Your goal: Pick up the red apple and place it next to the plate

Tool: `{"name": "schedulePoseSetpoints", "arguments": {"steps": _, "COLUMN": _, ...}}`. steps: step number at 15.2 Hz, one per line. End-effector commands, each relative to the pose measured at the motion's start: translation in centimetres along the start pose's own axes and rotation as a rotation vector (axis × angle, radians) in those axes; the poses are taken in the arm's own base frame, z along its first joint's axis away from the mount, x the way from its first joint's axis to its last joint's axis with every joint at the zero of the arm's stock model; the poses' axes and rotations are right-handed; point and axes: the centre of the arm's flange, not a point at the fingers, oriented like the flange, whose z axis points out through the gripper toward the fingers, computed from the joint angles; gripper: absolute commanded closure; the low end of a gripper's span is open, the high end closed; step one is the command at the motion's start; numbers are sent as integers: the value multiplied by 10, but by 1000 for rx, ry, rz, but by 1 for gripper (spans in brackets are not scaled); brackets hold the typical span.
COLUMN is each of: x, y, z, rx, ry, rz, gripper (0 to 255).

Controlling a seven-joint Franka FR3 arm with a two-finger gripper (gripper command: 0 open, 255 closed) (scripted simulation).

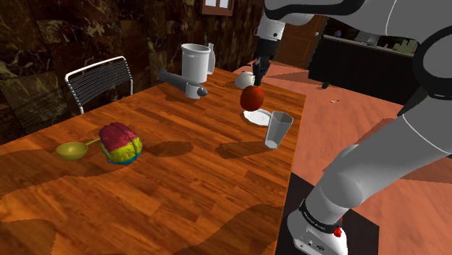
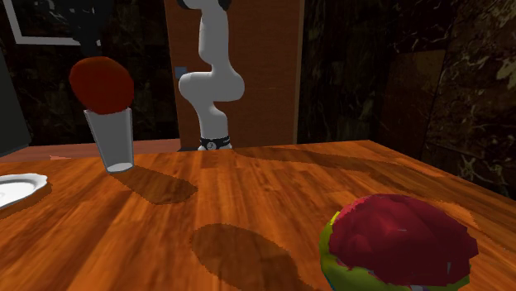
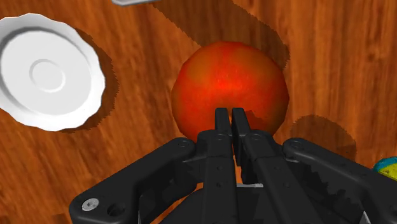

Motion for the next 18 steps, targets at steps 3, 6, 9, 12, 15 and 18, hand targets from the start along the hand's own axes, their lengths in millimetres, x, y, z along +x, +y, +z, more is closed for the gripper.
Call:
{"name": "schedulePoseSetpoints", "arguments": {"steps": 3, "x": -7, "y": 52, "z": -4, "rx": 0, "ry": 0, "rz": -2, "gripper": 255}}
{"name": "schedulePoseSetpoints", "arguments": {"steps": 6, "x": -11, "y": 93, "z": -7, "rx": 0, "ry": 0, "rz": -2, "gripper": 255}}
{"name": "schedulePoseSetpoints", "arguments": {"steps": 9, "x": -10, "y": 95, "z": 8, "rx": 0, "ry": 0, "rz": -2, "gripper": 255}}
{"name": "schedulePoseSetpoints", "arguments": {"steps": 12, "x": -9, "y": 96, "z": 24, "rx": 0, "ry": 0, "rz": -2, "gripper": 255}}
{"name": "schedulePoseSetpoints", "arguments": {"steps": 15, "x": -8, "y": 98, "z": 40, "rx": 0, "ry": 0, "rz": -2, "gripper": 255}}
{"name": "schedulePoseSetpoints", "arguments": {"steps": 18, "x": -7, "y": 99, "z": 56, "rx": 0, "ry": 0, "rz": -2, "gripper": 255}}
